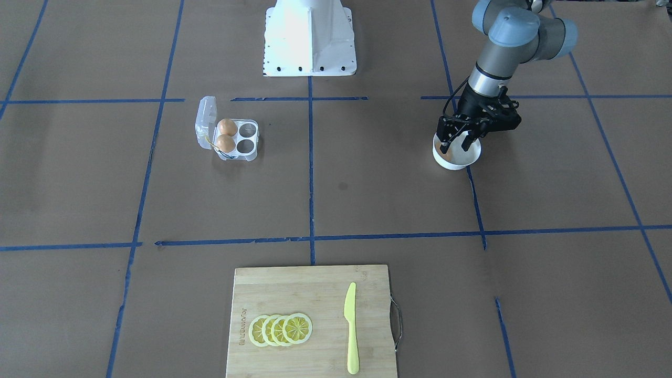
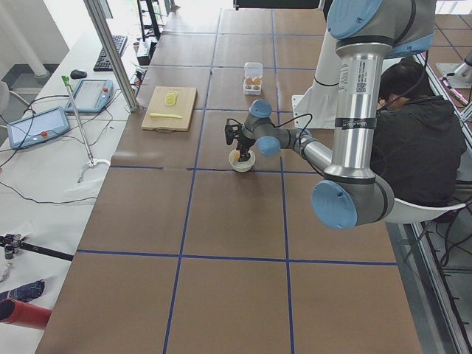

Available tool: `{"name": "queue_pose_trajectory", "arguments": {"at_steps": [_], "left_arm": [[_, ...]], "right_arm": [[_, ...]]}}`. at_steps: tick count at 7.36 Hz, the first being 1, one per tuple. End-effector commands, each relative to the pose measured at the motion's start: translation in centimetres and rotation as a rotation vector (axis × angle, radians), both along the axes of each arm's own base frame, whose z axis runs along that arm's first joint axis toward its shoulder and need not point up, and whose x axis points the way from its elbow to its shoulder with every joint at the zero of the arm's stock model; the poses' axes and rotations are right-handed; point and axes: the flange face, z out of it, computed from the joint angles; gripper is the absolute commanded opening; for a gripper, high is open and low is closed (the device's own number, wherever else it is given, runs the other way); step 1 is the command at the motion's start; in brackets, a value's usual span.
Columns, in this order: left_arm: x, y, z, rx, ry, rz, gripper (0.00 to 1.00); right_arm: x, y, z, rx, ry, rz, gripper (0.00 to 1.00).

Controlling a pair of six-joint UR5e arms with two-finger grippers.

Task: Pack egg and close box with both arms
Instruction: 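Reach the left gripper down into the white bowl and grasp the brown egg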

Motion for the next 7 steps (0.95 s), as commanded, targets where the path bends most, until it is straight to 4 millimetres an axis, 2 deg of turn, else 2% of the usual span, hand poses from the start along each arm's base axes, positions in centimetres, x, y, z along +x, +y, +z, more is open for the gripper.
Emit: {"name": "queue_pose_trajectory", "arguments": {"at_steps": [1, 7], "left_arm": [[0.5, 0.5, 0.1, 0.0, -0.001, 0.013, 0.66], [1.2, 0.4, 1.2, -0.002, -0.025, 0.019, 0.67]], "right_arm": [[0.0, -0.1, 0.0, 0.001, 0.0, 0.0, 1.0], [0.0, -0.1, -0.1, 0.001, 0.0, 0.0, 1.0]]}}
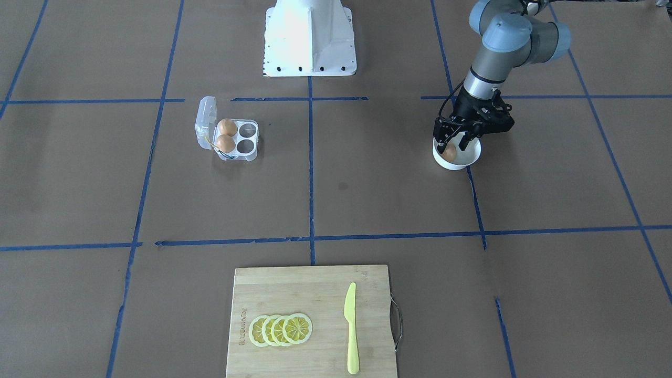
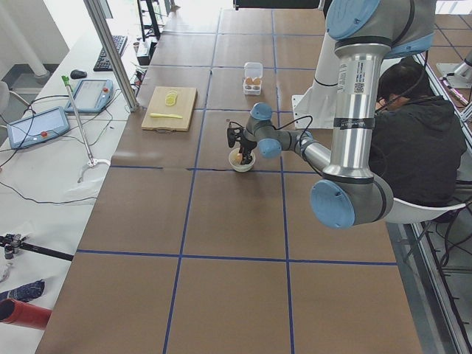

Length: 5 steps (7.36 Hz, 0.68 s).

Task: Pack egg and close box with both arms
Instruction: 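Reach the left gripper down into the white bowl and grasp the brown egg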

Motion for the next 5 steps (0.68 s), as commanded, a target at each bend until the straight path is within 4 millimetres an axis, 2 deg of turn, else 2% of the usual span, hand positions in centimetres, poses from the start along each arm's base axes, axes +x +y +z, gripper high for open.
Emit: {"name": "queue_pose_trajectory", "arguments": {"at_steps": [1, 4, 5], "left_arm": [[0.57, 0.04, 0.52, -0.002, -0.009, 0.006, 0.67], [0.86, -0.2, 0.52, 0.009, -0.015, -0.002, 0.66], [0.77, -0.22, 0.52, 0.012, -0.017, -0.007, 0.43]], "right_arm": [[0.0, 0.01, 0.07, -0.001, 0.0, 0.0, 1.0], [0.0, 0.01, 0.07, -0.001, 0.0, 0.0, 1.0], [0.07, 0.01, 0.07, -0.001, 0.0, 0.002, 1.0]]}}
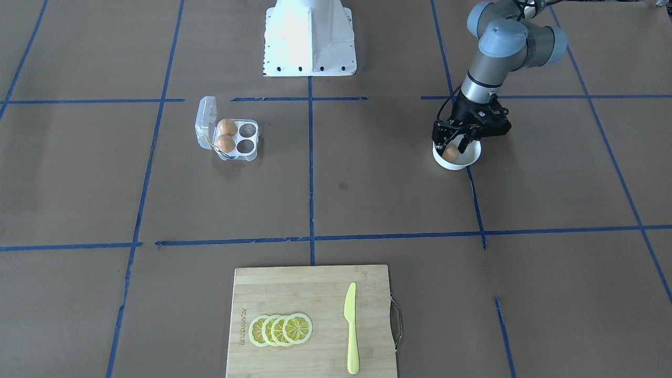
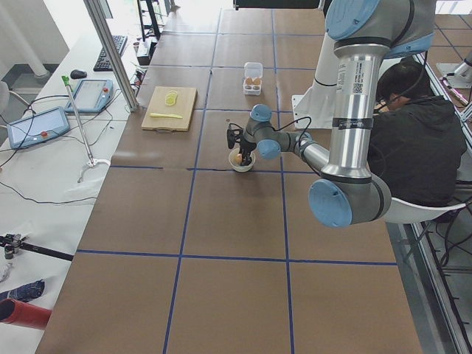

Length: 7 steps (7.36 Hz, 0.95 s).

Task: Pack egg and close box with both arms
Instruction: 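Reach the left gripper down into the white bowl and grasp the brown egg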

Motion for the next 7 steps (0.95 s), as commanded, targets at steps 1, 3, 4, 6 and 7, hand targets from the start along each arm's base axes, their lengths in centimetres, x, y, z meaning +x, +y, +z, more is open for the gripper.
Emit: {"name": "queue_pose_trajectory", "arguments": {"at_steps": [1, 3, 4, 6, 7], "left_arm": [[0.0, -0.1, 0.1, 0.006, -0.004, -0.006, 0.07], [-0.4, 0.0, -0.6, 0.016, 0.006, -0.007, 0.0], [-0.9, 0.0, -1.3, 0.036, 0.013, -0.008, 0.0], [-4.4, 1.4, -3.5, 0.176, 0.006, 0.063, 0.0], [-6.4, 0.4, -5.0, 0.328, -0.041, 0.069, 0.0]], "right_arm": [[0.0, 0.0, 0.0, 0.0, 0.0, -0.001, 1.0], [0.0, 0.0, 0.0, 0.001, 0.0, 0.0, 1.0], [0.0, 0.0, 0.0, 0.0, 0.0, 0.001, 1.0], [0.0, 0.1, 0.1, -0.001, 0.0, 0.001, 1.0], [0.0, 0.1, 0.1, -0.001, 0.0, -0.001, 1.0]]}}
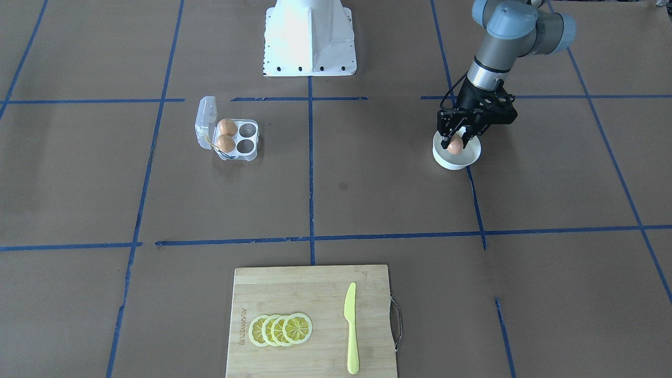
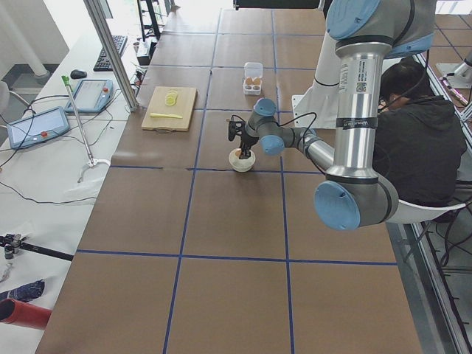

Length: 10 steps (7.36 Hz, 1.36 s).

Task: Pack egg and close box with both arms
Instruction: 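Lift the egg with the left gripper and carry it over the clear carton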

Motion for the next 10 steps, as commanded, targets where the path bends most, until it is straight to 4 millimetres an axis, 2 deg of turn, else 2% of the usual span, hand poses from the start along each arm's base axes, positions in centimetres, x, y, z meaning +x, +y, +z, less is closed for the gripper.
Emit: {"name": "queue_pose_trajectory", "arguments": {"at_steps": [1, 3, 4, 5, 6, 7, 8, 10], "left_arm": [[-2.6, -0.6, -3.2, 0.246, -0.04, 0.037, 0.0], [-1.7, -0.5, -7.5, 0.463, 0.118, 0.069, 0.0], [0.7, -1.6, -11.0, 0.674, 0.186, 0.096, 0.0], [3.8, -3.2, -14.5, 0.797, 0.287, 0.084, 0.0], [5.2, -3.0, -15.5, 0.824, 0.341, 0.085, 0.0], [7.0, -1.4, -15.9, 0.859, 0.339, 0.116, 0.0], [9.4, 0.0, -18.4, 0.991, 0.308, 0.141, 0.0], [17.0, 2.4, -19.9, 1.175, 0.221, 0.198, 0.0]], "right_arm": [[0.0, 0.0, 0.0, 0.0, 0.0, 0.0, 1.0], [0.0, 0.1, 0.1, -0.002, 0.0, 0.0, 1.0], [0.0, 0.0, 0.0, 0.0, 0.0, 0.0, 1.0], [0.0, 0.1, 0.1, -0.002, 0.0, 0.0, 1.0], [0.0, 0.0, 0.0, 0.0, 0.0, 0.0, 1.0], [0.0, 0.1, 0.1, -0.002, 0.0, 0.0, 1.0], [0.0, 0.1, 0.1, -0.002, 0.0, 0.0, 1.0], [0.1, 0.1, 0.1, -0.002, 0.002, 0.002, 1.0]]}}
